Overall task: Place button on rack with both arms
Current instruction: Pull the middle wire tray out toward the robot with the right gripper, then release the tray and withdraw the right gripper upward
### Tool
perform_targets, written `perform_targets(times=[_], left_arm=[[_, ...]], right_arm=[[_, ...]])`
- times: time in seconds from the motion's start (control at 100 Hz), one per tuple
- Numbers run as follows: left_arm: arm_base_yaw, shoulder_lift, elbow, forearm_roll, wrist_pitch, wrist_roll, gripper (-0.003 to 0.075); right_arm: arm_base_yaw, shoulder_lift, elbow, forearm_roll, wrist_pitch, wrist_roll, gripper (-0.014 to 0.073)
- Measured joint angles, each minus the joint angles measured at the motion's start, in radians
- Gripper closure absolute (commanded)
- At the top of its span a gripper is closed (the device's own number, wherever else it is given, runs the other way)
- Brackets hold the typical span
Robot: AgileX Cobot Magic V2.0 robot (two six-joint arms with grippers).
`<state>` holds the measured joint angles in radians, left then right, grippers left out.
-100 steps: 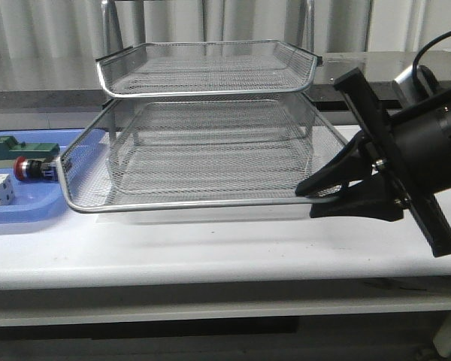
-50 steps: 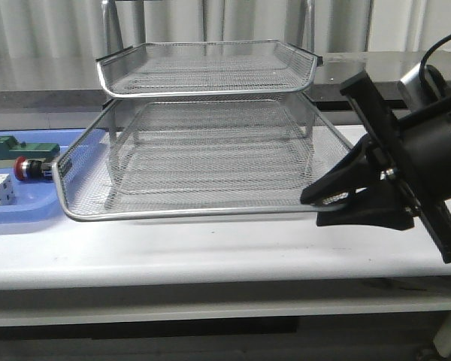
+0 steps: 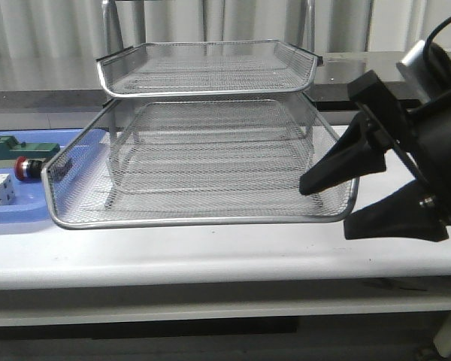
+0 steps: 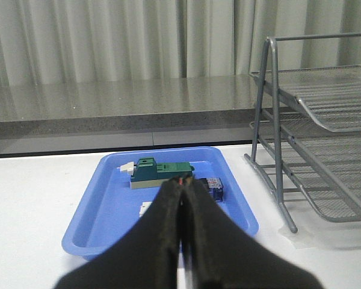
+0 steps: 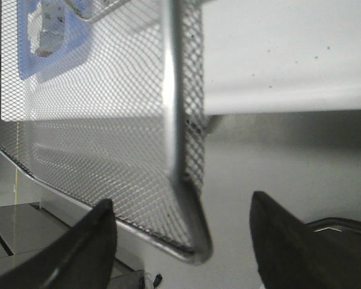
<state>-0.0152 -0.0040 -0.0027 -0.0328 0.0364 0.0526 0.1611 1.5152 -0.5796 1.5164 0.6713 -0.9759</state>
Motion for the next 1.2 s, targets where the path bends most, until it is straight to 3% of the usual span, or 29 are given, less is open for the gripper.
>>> perform_targets(times=[0.25, 0.53, 1.0, 1.2], left_arm=[[0.000, 0.000, 0.000, 0.000, 0.000, 0.000, 0.0741], [0.000, 0.000, 0.000, 0.000, 0.000, 0.000, 0.0741], [0.000, 0.000, 0.000, 0.000, 0.000, 0.000, 0.0741], [0.000, 0.000, 0.000, 0.000, 0.000, 0.000, 0.0741]], right_arm=[[0.000, -0.094, 0.002, -0.097, -0.016, 0.047, 0.0102], [0.000, -0.184, 0.004, -0.350, -0.016, 0.211, 0.0104], [0.000, -0.455, -0.095, -1.023, 0.050, 0.690, 0.0104], [0.000, -0.604, -0.131, -1.233, 0.078, 0.826, 0.0104]])
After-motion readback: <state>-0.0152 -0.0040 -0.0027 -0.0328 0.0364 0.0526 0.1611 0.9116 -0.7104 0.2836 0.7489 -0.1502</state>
